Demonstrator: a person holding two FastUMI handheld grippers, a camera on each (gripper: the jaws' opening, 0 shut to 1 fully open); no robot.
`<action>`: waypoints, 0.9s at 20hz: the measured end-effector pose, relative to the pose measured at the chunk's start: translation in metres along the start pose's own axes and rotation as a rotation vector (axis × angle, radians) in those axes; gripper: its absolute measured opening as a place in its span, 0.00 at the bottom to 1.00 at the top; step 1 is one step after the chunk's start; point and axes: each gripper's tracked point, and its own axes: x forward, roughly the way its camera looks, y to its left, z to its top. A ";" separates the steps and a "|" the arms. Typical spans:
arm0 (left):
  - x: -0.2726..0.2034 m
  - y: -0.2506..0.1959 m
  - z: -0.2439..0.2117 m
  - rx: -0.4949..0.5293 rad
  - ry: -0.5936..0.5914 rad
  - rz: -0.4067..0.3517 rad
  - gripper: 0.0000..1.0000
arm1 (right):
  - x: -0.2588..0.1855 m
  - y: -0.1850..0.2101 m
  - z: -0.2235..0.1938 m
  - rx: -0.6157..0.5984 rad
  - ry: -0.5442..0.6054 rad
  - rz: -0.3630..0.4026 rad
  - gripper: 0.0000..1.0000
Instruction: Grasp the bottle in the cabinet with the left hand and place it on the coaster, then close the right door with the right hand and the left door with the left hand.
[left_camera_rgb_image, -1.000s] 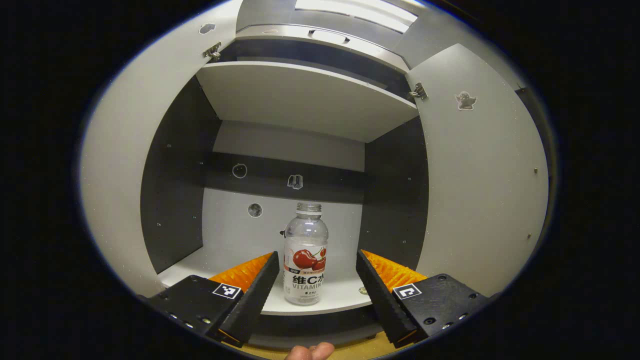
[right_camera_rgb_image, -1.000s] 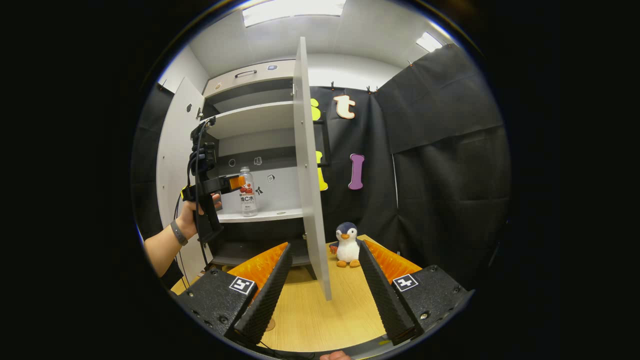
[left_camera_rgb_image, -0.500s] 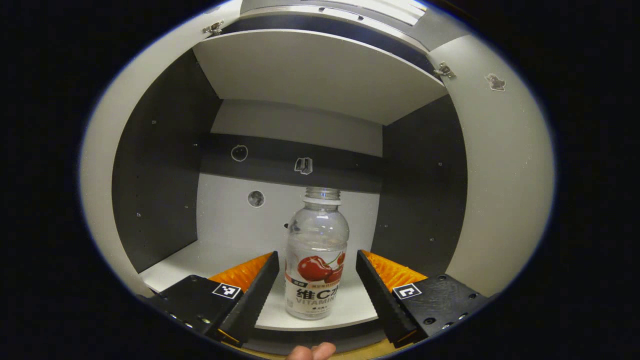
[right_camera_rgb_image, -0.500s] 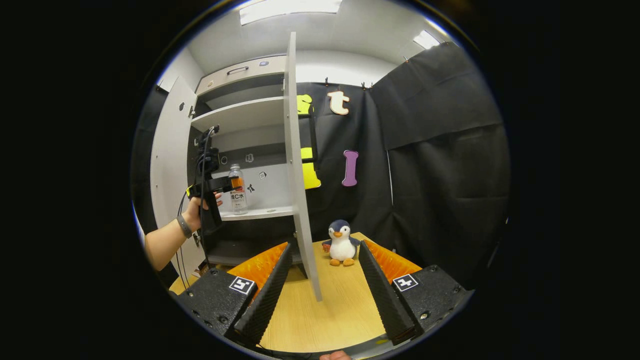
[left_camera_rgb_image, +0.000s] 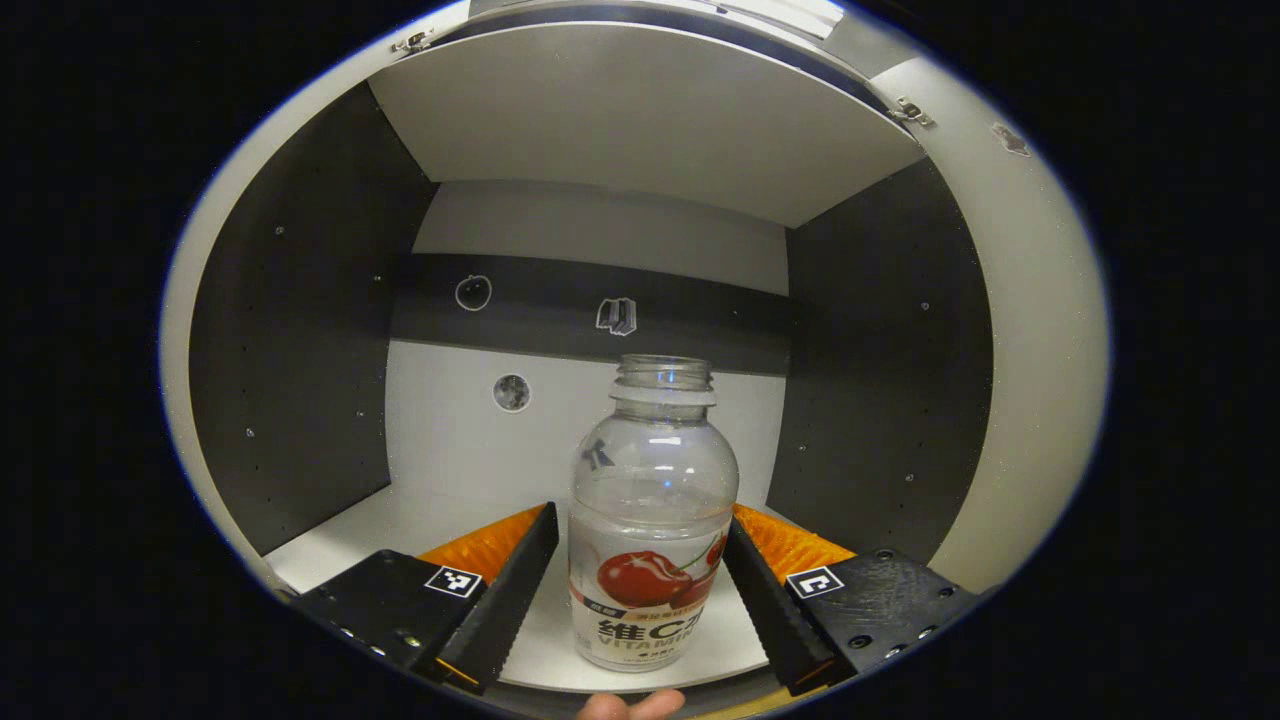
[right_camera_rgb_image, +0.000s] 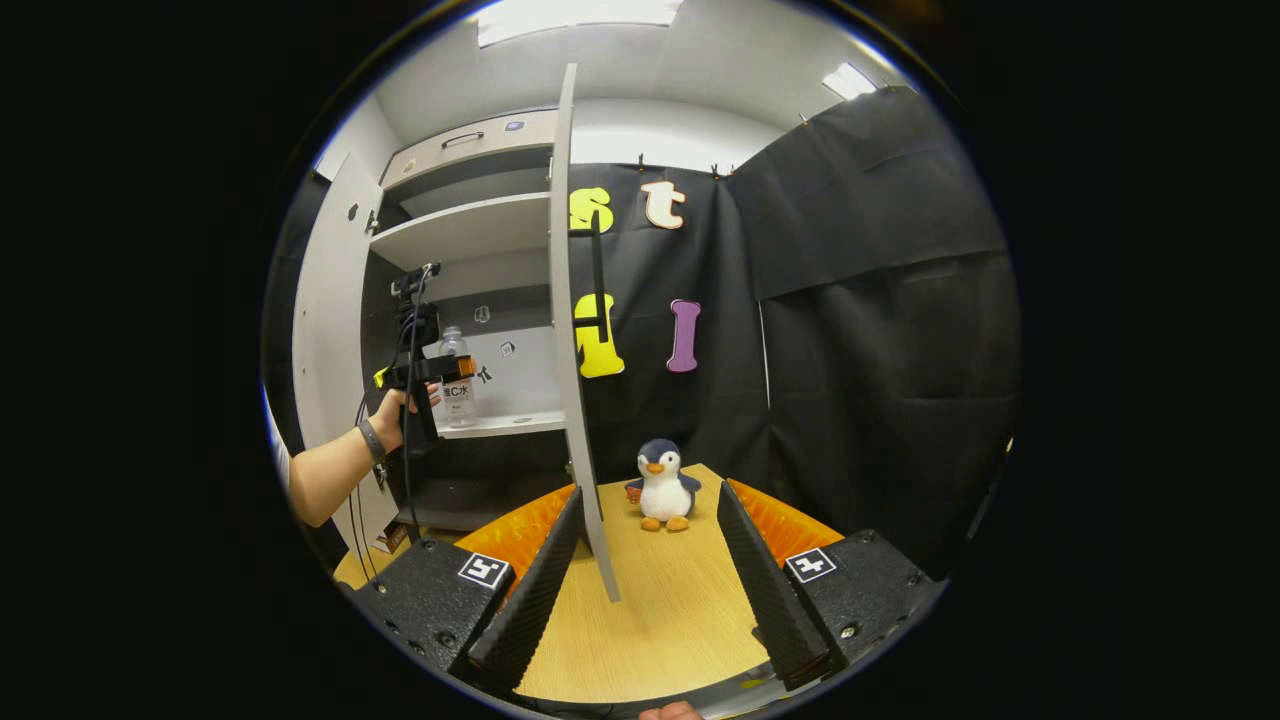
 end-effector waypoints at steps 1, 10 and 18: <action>0.001 -0.001 0.000 -0.003 0.000 -0.005 0.94 | 0.000 0.000 0.000 0.001 0.002 -0.002 0.83; 0.005 0.008 0.011 0.015 -0.021 0.027 0.79 | 0.002 -0.004 -0.001 0.007 -0.002 -0.008 0.83; -0.065 0.010 0.038 -0.016 -0.055 -0.011 0.77 | -0.004 0.011 -0.001 0.012 -0.005 0.054 0.83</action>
